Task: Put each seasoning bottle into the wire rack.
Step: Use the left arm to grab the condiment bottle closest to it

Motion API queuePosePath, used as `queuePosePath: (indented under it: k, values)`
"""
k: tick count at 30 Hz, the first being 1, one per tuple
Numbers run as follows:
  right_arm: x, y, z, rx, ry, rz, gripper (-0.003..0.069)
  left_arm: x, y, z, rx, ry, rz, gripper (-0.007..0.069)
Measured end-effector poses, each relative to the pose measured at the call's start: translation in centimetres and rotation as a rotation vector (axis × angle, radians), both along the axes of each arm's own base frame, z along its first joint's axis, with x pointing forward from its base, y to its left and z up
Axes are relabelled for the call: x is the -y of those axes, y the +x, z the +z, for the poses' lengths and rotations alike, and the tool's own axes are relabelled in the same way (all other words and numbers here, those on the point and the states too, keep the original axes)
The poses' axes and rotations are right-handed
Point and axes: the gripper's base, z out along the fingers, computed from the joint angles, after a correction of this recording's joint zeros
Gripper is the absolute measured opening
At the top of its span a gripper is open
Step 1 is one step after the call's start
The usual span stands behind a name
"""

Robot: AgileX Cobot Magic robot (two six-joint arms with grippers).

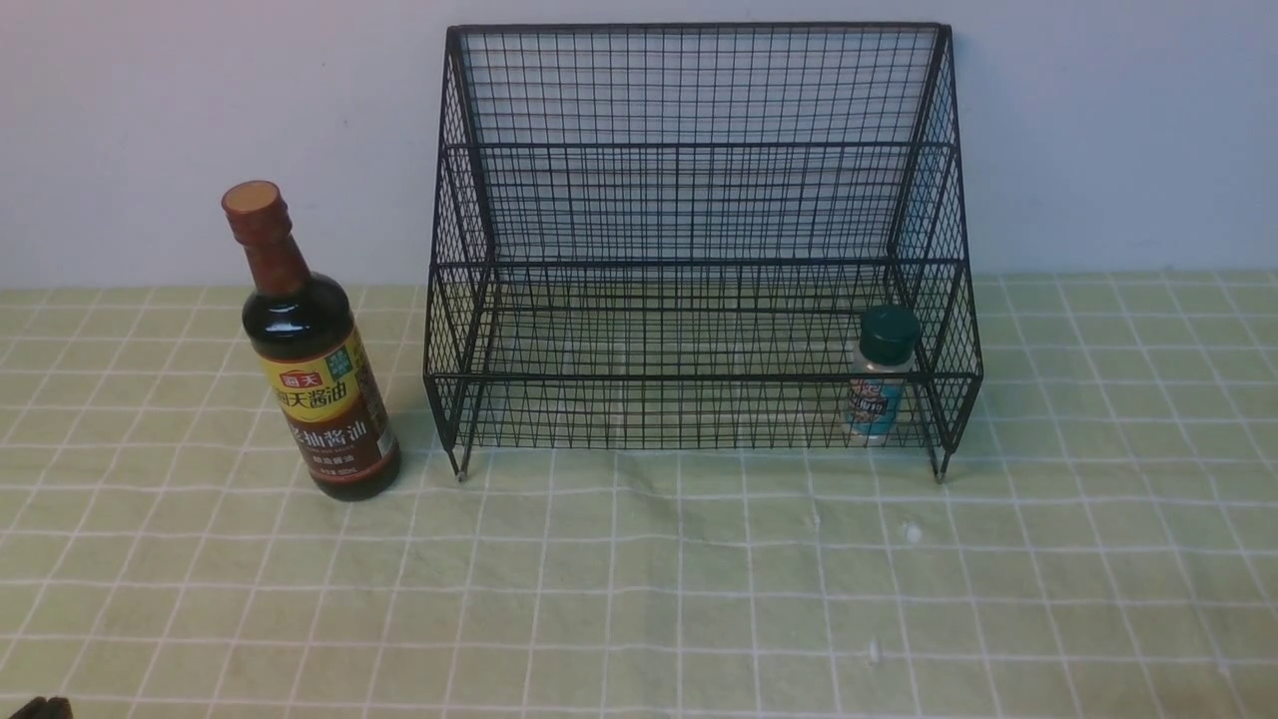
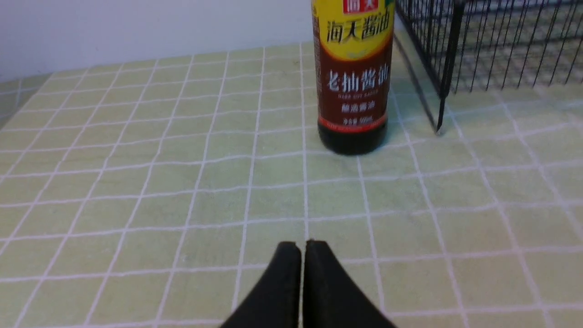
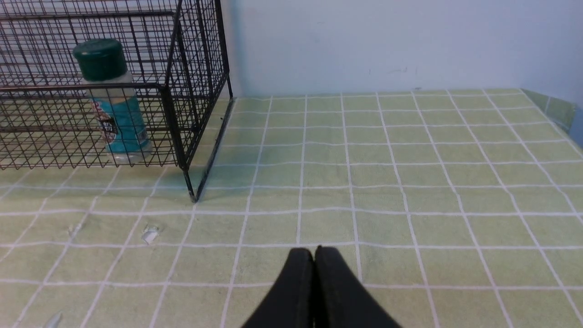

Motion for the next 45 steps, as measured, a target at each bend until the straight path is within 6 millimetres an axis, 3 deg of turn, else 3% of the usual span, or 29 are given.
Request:
queuePosePath:
  k: [3, 9, 12, 14, 17, 20, 23, 28, 29, 32, 38, 45]
  values:
    - [0.0, 0.0, 0.0, 0.0, 0.0, 0.0, -0.0015, 0.2, 0.2, 1.0, 0.099, -0.194, 0.016, -0.0006]
    - [0.0, 0.0, 0.0, 0.0, 0.0, 0.0, -0.0015, -0.2, 0.2, 3.3, 0.352, -0.384, 0.046, -0.0006]
    - [0.0, 0.0, 0.0, 0.0, 0.0, 0.0, -0.0015, -1.0, -0.4, 5.6, 0.602, -0.445, 0.077, -0.0006]
    - [0.0, 0.0, 0.0, 0.0, 0.0, 0.0, -0.0015, -1.0, -0.7, 6.9, 0.658, -0.454, 0.074, -0.0006]
    - [0.0, 0.0, 0.0, 0.0, 0.0, 0.0, -0.0015, -0.8, -1.3, 11.4, 0.706, -0.425, 0.041, -0.0006]
    - [0.0, 0.0, 0.0, 0.0, 0.0, 0.0, -0.0015, -0.3, -0.2, 15.1, 0.581, -0.333, 0.015, -0.0006]
    - [0.0, 0.0, 0.0, 0.0, 0.0, 0.0, -0.0015, 0.1, 2.8, 16.8, 0.368, -0.263, 0.011, -0.0006]
    - [0.0, 0.0, 0.0, 0.0, 0.0, 0.0, -0.0015, 0.3, 8.5, 17.3, 0.152, -0.196, 0.023, -0.0001]
    - [0.0, 0.0, 0.0, 0.0, 0.0, 0.0, -0.0015, 0.3, 8.7, 17.5, 0.152, -0.193, 0.023, 0.0001]
    - [0.0, 0.0, 0.0, 0.0, 0.0, 0.0, -0.0015, 0.5, 12.9, 17.7, 0.005, -0.152, 0.02, 0.0046]
    - [0.0, 0.0, 0.0, 0.0, 0.0, 0.0, -0.0015, 1.0, 16.9, 20.1, -0.314, -0.124, -0.011, 0.0113]
    - [0.0, 0.0, 0.0, 0.0, 0.0, 0.0, -0.0015, 1.3, 21.2, 23.9, -0.443, -0.106, -0.035, 0.0125]
